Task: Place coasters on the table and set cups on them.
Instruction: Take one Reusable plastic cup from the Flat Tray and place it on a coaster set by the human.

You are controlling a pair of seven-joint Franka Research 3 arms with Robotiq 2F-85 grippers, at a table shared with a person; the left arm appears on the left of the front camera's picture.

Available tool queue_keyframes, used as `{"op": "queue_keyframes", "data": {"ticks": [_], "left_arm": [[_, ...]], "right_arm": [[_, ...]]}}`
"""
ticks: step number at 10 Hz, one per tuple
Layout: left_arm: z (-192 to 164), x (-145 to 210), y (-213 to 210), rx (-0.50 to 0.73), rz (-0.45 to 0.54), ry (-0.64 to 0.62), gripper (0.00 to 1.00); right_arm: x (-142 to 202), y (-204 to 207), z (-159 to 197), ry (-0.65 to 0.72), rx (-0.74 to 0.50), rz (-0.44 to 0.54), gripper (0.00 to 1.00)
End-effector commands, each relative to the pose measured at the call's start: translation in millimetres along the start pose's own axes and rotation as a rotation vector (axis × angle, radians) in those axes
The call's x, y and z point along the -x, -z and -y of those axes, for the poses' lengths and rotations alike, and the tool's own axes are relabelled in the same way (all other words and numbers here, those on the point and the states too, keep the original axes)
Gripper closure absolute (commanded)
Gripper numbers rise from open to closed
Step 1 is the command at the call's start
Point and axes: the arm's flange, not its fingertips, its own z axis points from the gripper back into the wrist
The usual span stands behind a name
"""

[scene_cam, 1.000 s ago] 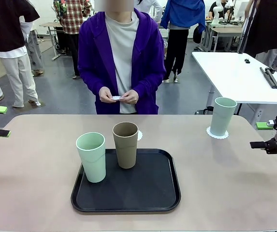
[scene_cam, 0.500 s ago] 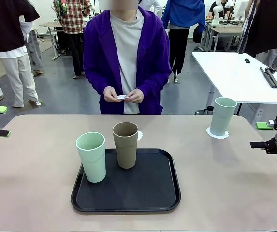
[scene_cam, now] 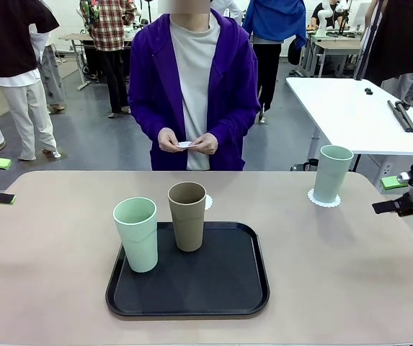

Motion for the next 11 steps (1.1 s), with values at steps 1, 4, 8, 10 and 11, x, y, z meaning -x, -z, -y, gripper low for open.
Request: {"op": "queue_keyframes", "data": {"ticks": [1, 4, 8, 10, 11], "left_arm": [[-0.3, 1.1, -1.0, 0.010, 0.006, 0.013, 0.00], [-0.3, 1.1, -1.0, 0.010, 0.006, 0.013, 0.00], [-0.3, 1.1, -1.0, 0.010, 0.006, 0.013, 0.00], [-0.3, 1.1, -1.0, 0.010, 0.006, 0.013, 0.00], [-0.3, 1.1, -1.0, 0.010, 0.006, 0.013, 0.00]], "right_arm": [[-36.6, 20.0, -44.7, -0.185, 0.154, -0.142, 0.00], [-81.8, 90.9, -110.6, -0.493, 0.356, -0.270, 0.00], [-102.6, 212.7, -143.8, -0.860, 0.637, -0.474, 0.00], [-101.0, 257.9, -141.1, -0.973, 0.738, -0.567, 0.00], [-100.7, 271.5, -138.7, -0.996, 0.757, -0.595, 0.00]]}}
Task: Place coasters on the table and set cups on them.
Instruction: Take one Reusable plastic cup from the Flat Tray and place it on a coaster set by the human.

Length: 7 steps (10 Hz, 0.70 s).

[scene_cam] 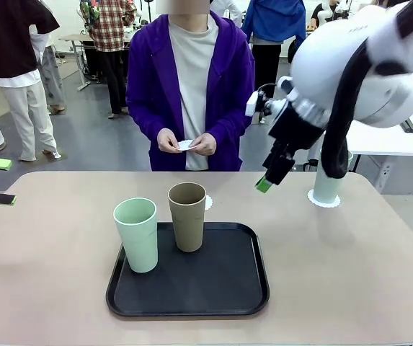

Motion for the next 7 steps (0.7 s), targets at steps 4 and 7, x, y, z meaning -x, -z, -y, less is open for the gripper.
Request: {"op": "queue_keyframes", "data": {"ticks": [4, 7], "left_arm": [[-0.3, 1.1, -1.1, 0.010, 0.006, 0.013, 0.00], [-0.3, 1.1, -1.1, 0.010, 0.006, 0.013, 0.00]], "right_arm": [[-3.0, 21.2, -0.1, -0.030, 0.009, -0.045, 0.00], [-3.0, 21.2, -0.1, -0.030, 0.009, -0.045, 0.00]]}}
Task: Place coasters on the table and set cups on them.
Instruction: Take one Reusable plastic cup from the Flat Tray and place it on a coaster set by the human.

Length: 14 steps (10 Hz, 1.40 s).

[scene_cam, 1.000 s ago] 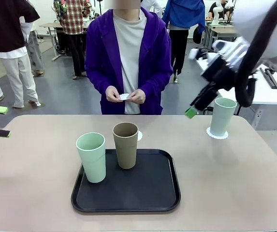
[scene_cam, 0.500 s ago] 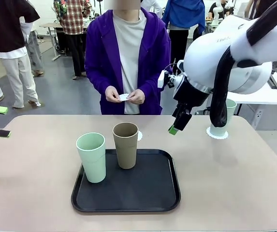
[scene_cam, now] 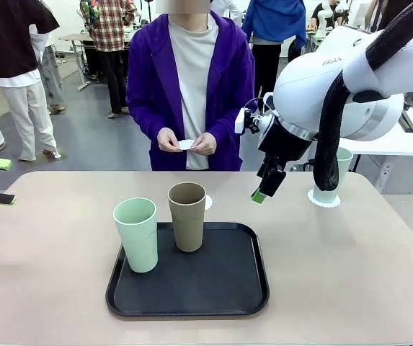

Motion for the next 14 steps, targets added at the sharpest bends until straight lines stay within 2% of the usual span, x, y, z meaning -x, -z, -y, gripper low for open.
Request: {"op": "queue_keyframes", "data": {"ticks": [1, 2, 4, 6, 7, 8, 9, 10, 14], "left_arm": [[-0.3, 1.1, -1.1, 0.010, 0.007, 0.013, 0.00], [-0.3, 1.1, -1.1, 0.010, 0.007, 0.013, 0.00], [-0.3, 1.1, -1.1, 0.010, 0.007, 0.013, 0.00], [-0.3, 1.1, -1.1, 0.010, 0.007, 0.013, 0.00], [-0.3, 1.1, -1.1, 0.010, 0.007, 0.013, 0.00], [-0.3, 1.1, -1.1, 0.010, 0.007, 0.013, 0.00], [-0.3, 1.1, -1.1, 0.010, 0.007, 0.013, 0.00], [-0.3, 1.1, -1.1, 0.010, 0.007, 0.013, 0.00], [-0.3, 1.1, -1.1, 0.010, 0.007, 0.013, 0.00]], "right_arm": [[1.3, 0.2, 1.0, 0.003, 0.000, -0.001, 0.00], [21.2, 2.2, -4.3, -0.131, 0.007, 0.195, 0.00], [49.2, 27.0, -1.2, -0.255, -0.114, 0.537, 0.00], [75.6, 43.3, 5.7, -0.276, -0.165, 0.836, 0.00], [90.4, 51.8, 15.0, -0.198, -0.109, 0.983, 0.00], [104.8, 64.4, 23.3, -0.106, -0.081, 1.087, 0.00], [117.4, 81.0, 30.3, -0.001, -0.078, 1.149, 0.00], [123.4, 93.1, 31.6, 0.043, -0.083, 1.179, 0.00], [123.7, 127.7, 23.9, 0.058, -0.159, 1.173, 0.00]]}}
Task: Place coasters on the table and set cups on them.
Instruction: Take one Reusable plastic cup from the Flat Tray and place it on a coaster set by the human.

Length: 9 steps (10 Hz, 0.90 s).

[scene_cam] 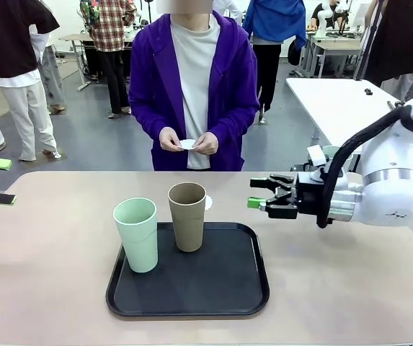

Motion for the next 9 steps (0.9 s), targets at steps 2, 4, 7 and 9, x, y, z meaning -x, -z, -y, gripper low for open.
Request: {"op": "queue_keyframes", "data": {"ticks": [2, 4, 7, 9], "left_arm": [[-0.3, 1.1, -1.0, 0.010, 0.007, 0.013, 0.00], [-0.3, 1.1, -1.0, 0.010, 0.007, 0.013, 0.00], [-0.3, 1.1, -1.0, 0.010, 0.007, 0.013, 0.00], [-0.3, 1.1, -1.0, 0.010, 0.007, 0.013, 0.00]], "right_arm": [[3.3, 15.2, 11.3, -0.011, -0.015, -0.042, 0.00], [10.0, 28.8, 16.4, -0.001, -0.036, -0.076, 0.00], [19.3, 53.5, 17.8, 0.013, -0.085, -0.133, 0.00], [28.4, 73.1, 16.3, 0.026, -0.150, -0.180, 0.00]]}}
